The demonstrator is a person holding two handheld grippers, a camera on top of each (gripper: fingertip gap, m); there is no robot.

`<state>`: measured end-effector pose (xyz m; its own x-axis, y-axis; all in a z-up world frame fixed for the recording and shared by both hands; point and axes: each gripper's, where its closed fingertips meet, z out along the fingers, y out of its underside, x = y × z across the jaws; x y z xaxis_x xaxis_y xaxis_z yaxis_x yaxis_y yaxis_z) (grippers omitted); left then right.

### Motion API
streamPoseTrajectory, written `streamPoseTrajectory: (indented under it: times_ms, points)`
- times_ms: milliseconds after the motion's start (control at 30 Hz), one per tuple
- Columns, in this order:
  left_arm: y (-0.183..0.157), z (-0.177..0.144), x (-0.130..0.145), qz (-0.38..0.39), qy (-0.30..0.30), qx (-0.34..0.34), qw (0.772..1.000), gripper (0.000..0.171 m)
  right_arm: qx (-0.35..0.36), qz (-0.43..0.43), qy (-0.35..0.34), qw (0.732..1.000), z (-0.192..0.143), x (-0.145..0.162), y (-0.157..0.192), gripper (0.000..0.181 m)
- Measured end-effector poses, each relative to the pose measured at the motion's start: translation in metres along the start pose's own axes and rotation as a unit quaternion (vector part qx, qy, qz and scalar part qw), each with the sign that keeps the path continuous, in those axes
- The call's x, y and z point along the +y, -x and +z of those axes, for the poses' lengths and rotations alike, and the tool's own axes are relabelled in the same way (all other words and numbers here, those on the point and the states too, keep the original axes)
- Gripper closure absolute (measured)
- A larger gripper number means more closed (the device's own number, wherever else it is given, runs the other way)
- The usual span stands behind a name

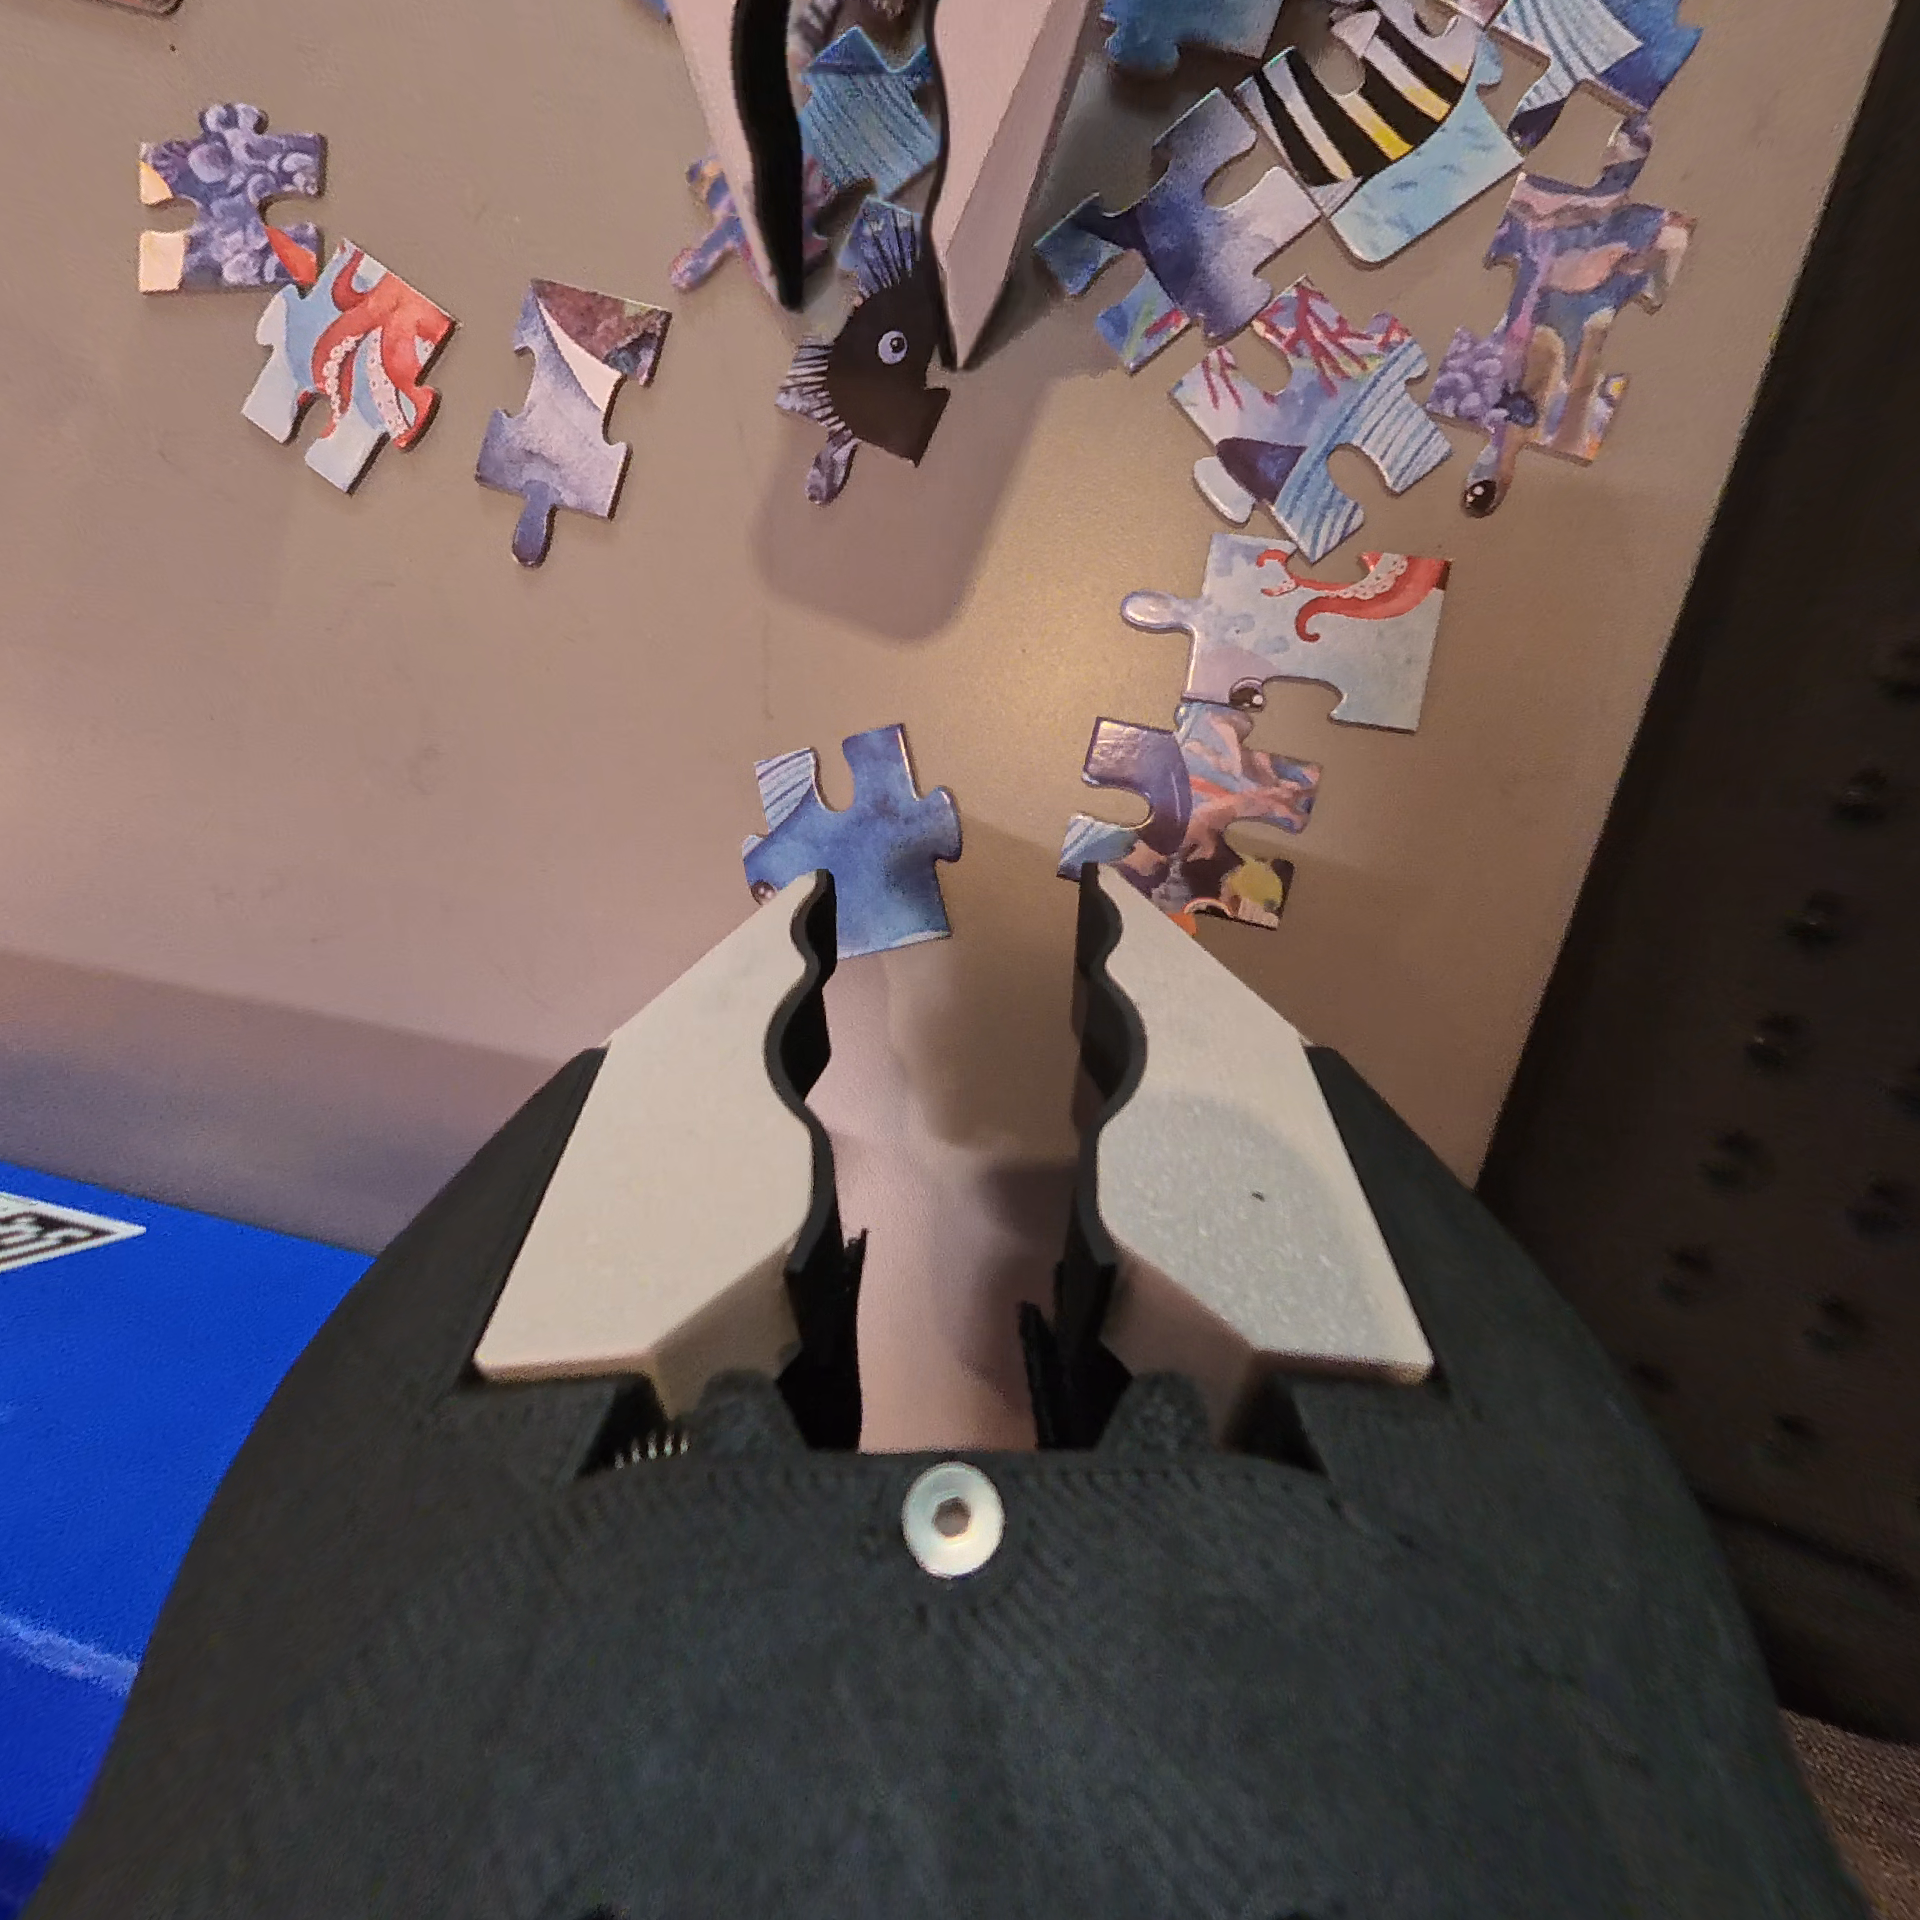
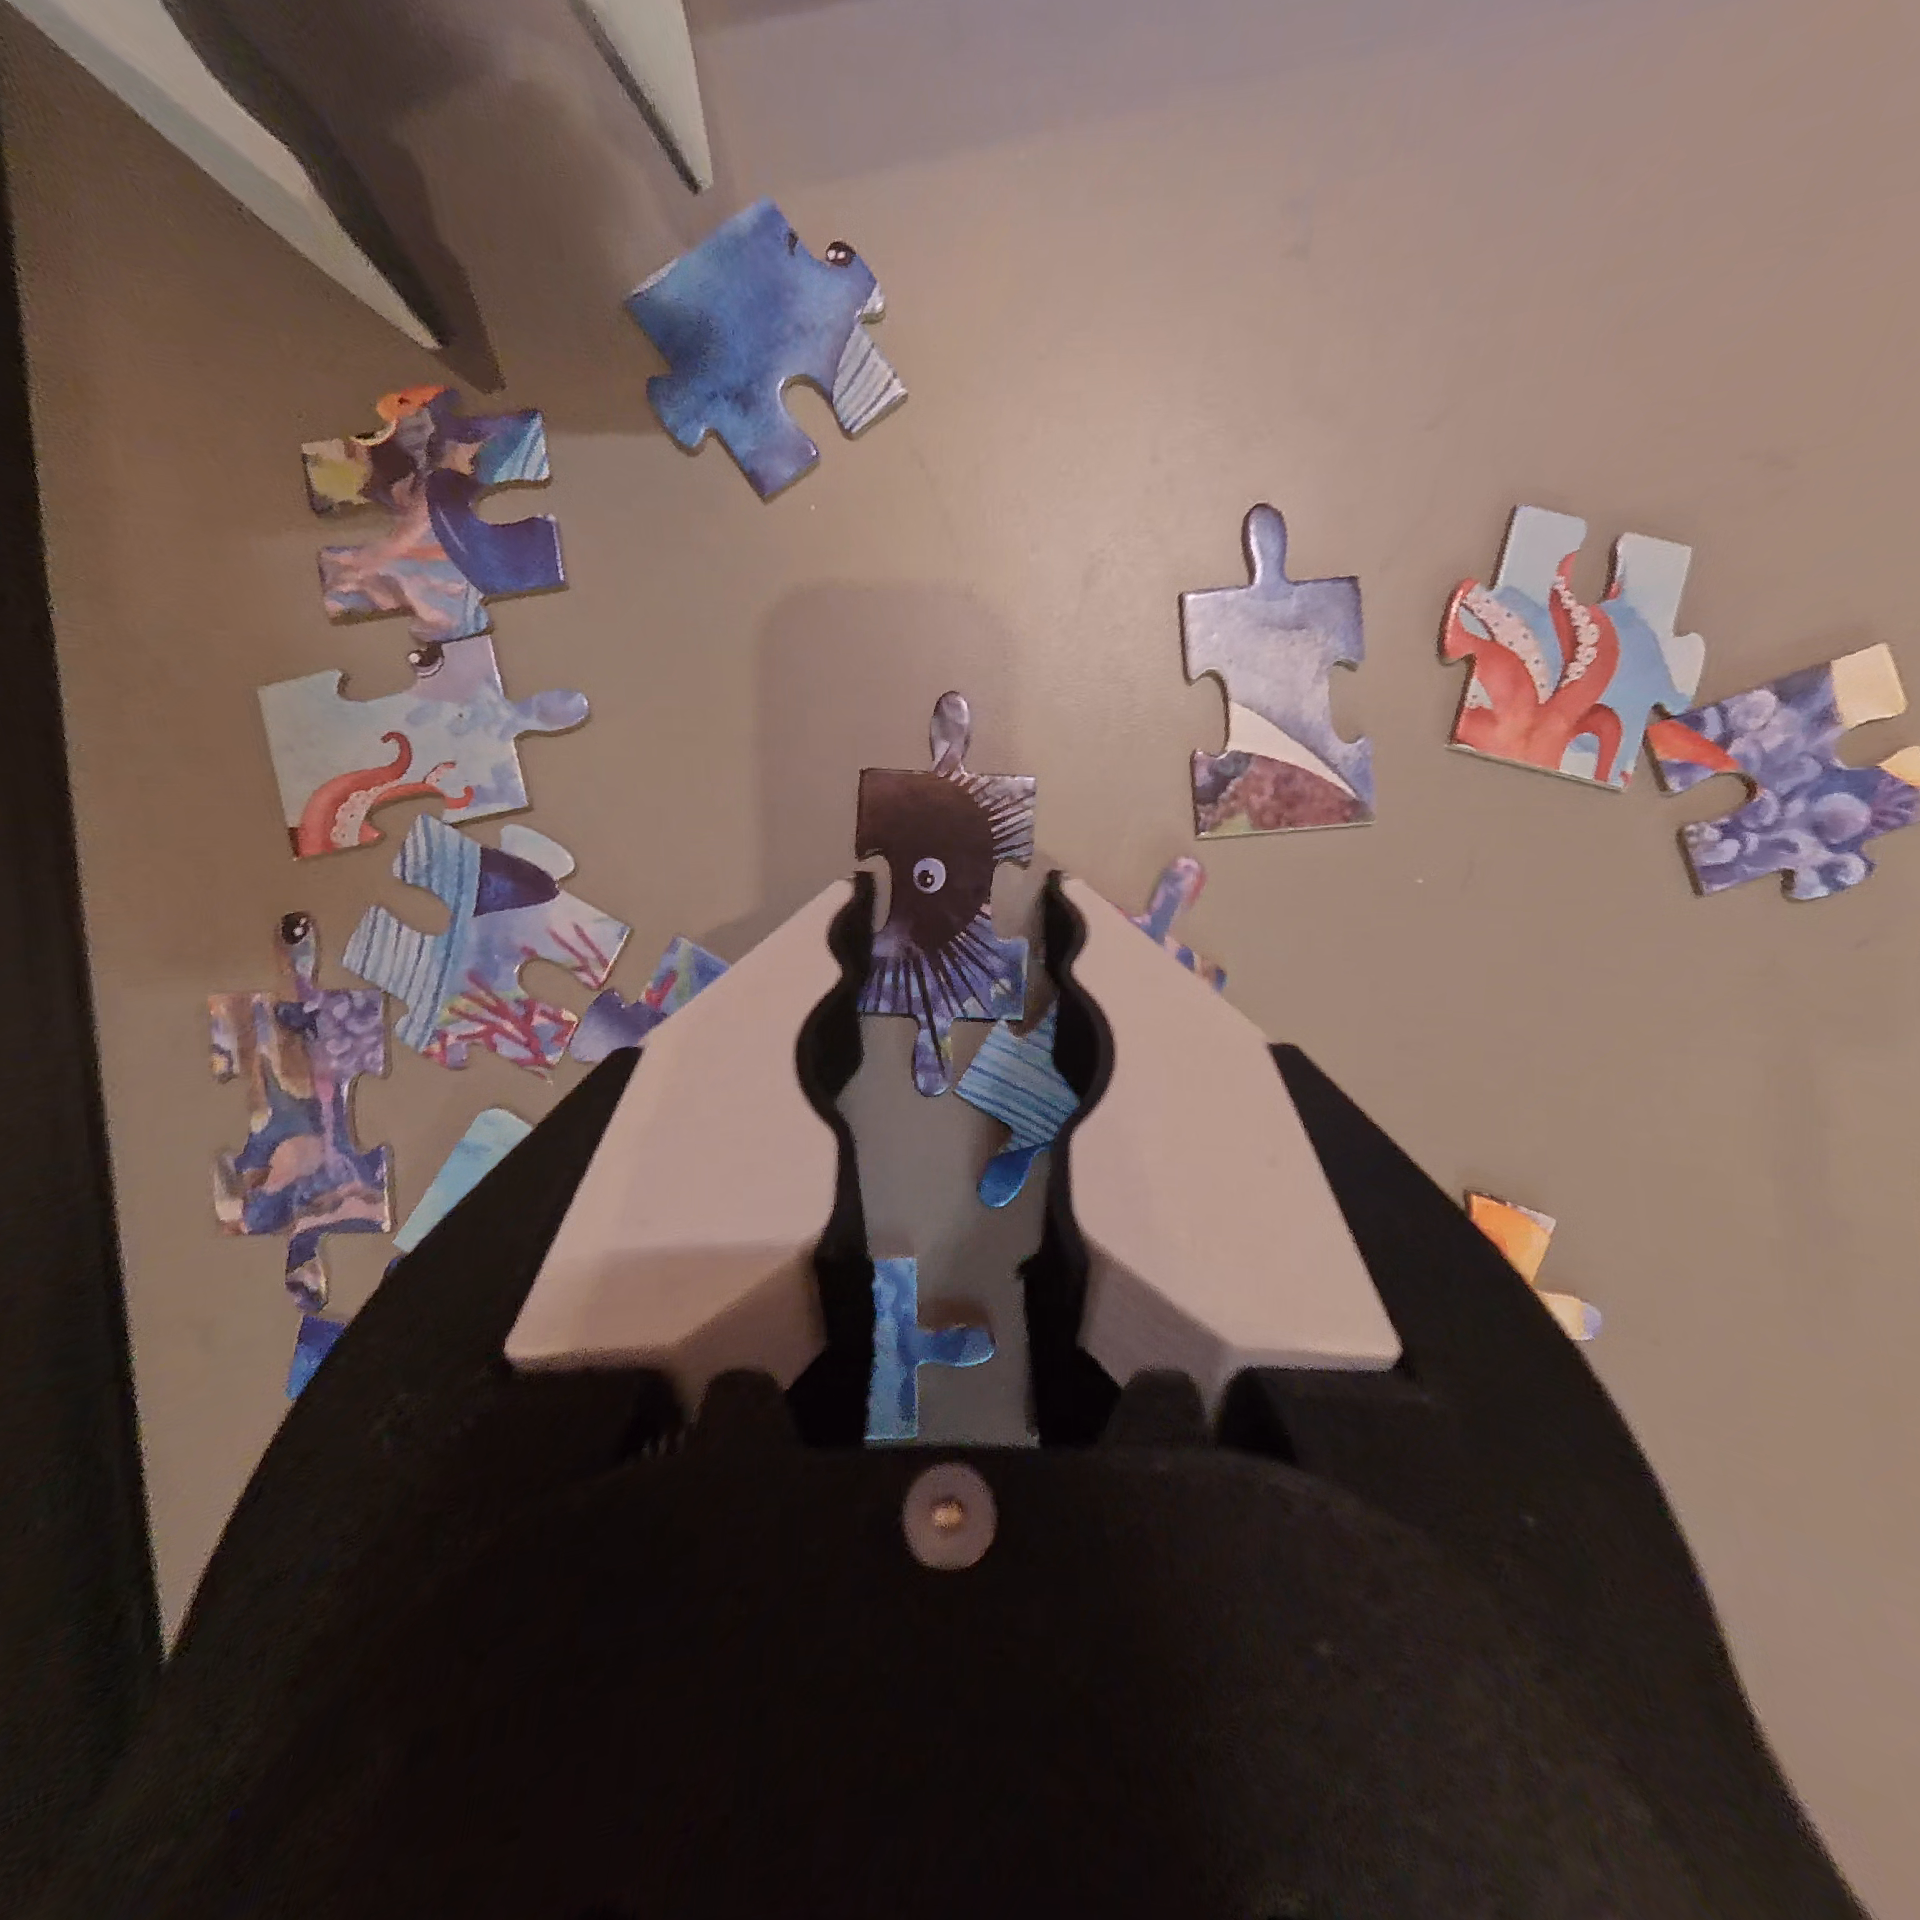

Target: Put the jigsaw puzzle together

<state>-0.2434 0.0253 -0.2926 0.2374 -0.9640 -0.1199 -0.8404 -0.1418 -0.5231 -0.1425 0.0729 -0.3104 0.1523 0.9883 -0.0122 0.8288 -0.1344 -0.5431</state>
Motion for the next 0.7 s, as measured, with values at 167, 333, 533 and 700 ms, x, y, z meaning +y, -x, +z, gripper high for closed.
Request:
streamPoseTrajectory:
  times_ms: [167,333,533,700]
  points:
    - [-0.005,-0.001,-0.001,0.004,-0.006,0.009,1.000,0.126,-0.012,-0.010,0.004,1.000,0.001,-0.001,0.004,0.164]
    - [-0.002,-0.008,-0.008,-0.006,-0.031,0.003,1.000,0.128,-0.023,-0.007,-0.004,1.000,0.001,-0.002,0.005,0.165]
    - [0.001,-0.011,-0.027,-0.007,-0.064,-0.007,0.998,0.129,-0.029,-0.023,-0.042,0.998,-0.022,-0.012,0.007,0.165]
    - [0.004,-0.015,-0.059,-0.012,-0.110,-0.004,0.994,0.129,-0.011,-0.084,-0.079,0.993,-0.064,-0.013,0.009,0.165]
